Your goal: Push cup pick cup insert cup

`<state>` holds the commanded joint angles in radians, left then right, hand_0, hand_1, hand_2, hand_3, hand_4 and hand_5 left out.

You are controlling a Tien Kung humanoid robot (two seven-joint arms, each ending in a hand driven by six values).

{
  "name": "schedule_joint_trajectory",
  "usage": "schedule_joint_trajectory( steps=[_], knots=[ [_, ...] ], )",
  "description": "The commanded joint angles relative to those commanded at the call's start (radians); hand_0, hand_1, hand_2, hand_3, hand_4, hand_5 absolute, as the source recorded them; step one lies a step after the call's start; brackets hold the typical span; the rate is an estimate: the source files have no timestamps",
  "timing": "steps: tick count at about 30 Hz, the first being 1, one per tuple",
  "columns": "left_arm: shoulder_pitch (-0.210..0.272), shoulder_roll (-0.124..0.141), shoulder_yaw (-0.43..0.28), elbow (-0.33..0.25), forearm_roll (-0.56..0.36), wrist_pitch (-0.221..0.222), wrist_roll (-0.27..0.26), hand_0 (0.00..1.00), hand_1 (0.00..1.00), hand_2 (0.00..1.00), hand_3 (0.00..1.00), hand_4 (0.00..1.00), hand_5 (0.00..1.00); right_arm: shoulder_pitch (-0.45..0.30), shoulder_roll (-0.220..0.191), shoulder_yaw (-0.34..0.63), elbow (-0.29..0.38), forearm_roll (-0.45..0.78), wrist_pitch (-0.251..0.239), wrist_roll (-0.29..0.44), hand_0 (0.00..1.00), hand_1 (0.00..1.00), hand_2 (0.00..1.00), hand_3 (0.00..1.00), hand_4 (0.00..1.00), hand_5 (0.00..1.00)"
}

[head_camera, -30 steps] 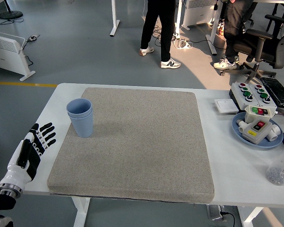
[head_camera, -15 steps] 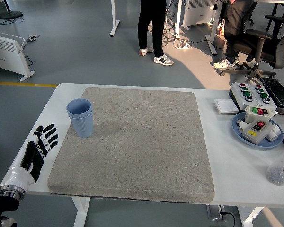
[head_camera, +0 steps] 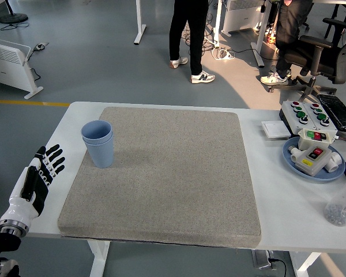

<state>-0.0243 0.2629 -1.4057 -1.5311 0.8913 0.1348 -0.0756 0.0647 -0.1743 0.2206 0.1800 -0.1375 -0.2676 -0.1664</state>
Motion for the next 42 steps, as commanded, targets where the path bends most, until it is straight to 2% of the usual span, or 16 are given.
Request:
schedule_joint_trajectory(
  steps=[1,2,4,7,8,13,14,19,20,25,27,31,32,35,42],
  knots=[
    [-0.001,0.001,0.000,0.000,0.000,0.000,0.000,0.899,0.914,0.931,0.876,0.596,0.998,-0.008,0.004,0.045,0.000,-0.043,0.007,-0.014,0.523,0.467,0.821,0.633,0.130,0.411],
    [-0.002,0.001,0.001,0.000,0.000,0.000,0.000,0.897,0.912,0.930,0.875,0.596,0.998,-0.017,0.009,0.085,0.000,-0.074,0.013,-0.027,0.528,0.417,0.876,0.779,0.249,0.470],
    [-0.003,0.002,0.001,0.000,0.001,0.000,0.000,0.897,0.912,0.930,0.875,0.596,0.998,-0.023,0.013,0.165,0.000,-0.095,0.019,-0.035,0.528,0.417,0.876,0.779,0.249,0.470],
    [-0.009,0.003,-0.001,0.002,0.002,0.001,-0.001,0.897,0.912,0.930,0.875,0.596,0.998,-0.054,0.030,0.295,0.000,-0.052,0.055,-0.057,0.528,0.417,0.876,0.779,0.249,0.470],
    [-0.010,0.004,-0.001,0.002,0.002,0.001,-0.001,0.898,0.913,0.930,0.875,0.596,0.998,-0.062,0.034,0.341,0.000,-0.032,0.068,-0.062,0.532,0.427,0.889,0.823,0.367,0.644],
    [-0.010,0.005,-0.010,0.005,0.003,0.006,-0.004,0.898,0.913,0.930,0.875,0.596,0.998,-0.081,0.056,0.542,0.000,0.087,0.136,-0.089,0.532,0.427,0.889,0.823,0.367,0.644],
    [-0.009,0.005,-0.012,0.005,0.003,0.007,-0.005,0.897,0.911,0.929,0.874,0.597,0.998,-0.077,0.064,0.588,0.000,0.118,0.147,-0.091,0.533,0.495,0.863,0.818,0.401,0.743],
    [-0.013,0.005,-0.015,0.008,0.002,0.011,-0.006,0.897,0.911,0.929,0.874,0.597,0.998,-0.067,0.078,0.766,0.000,0.122,0.118,-0.058,0.533,0.495,0.863,0.818,0.401,0.743],
    [-0.014,0.004,-0.013,0.008,0.002,0.013,-0.005,0.896,0.910,0.929,0.872,0.598,0.998,-0.065,0.078,0.777,0.000,0.117,0.114,-0.052,0.531,0.544,0.815,0.810,0.396,0.754],
    [-0.017,0.005,-0.014,0.009,0.003,0.020,-0.005,0.896,0.910,0.929,0.872,0.598,0.998,-0.051,0.083,0.828,0.000,0.047,0.078,-0.036,0.531,0.544,0.815,0.810,0.396,0.754],
    [-0.017,0.006,-0.016,0.009,0.004,0.021,-0.005,0.895,0.909,0.926,0.867,0.599,0.998,-0.050,0.083,0.830,0.000,0.039,0.073,-0.034,0.527,0.544,0.780,0.803,0.397,0.721],
    [-0.017,0.006,-0.017,0.009,0.025,0.021,-0.001,0.895,0.909,0.926,0.867,0.599,0.998,-0.040,0.082,0.892,0.000,-0.066,0.049,-0.041,0.527,0.544,0.780,0.803,0.397,0.721],
    [-0.017,0.006,-0.016,0.009,0.033,0.021,0.000,0.895,0.908,0.929,0.866,0.603,0.998,-0.038,0.082,0.900,0.000,-0.088,0.046,-0.044,0.526,0.545,0.733,0.782,0.384,0.698],
    [-0.018,0.006,-0.013,0.009,0.044,0.021,0.000,0.895,0.908,0.929,0.866,0.603,0.998,-0.033,0.080,0.927,0.000,-0.143,0.036,-0.049,0.526,0.545,0.733,0.782,0.384,0.698],
    [-0.019,0.006,-0.008,0.011,0.042,0.023,-0.004,0.895,0.908,0.930,0.866,0.605,0.998,-0.029,0.080,0.935,0.000,-0.176,0.024,-0.053,0.525,0.545,0.719,0.777,0.368,0.683]
  ],
)
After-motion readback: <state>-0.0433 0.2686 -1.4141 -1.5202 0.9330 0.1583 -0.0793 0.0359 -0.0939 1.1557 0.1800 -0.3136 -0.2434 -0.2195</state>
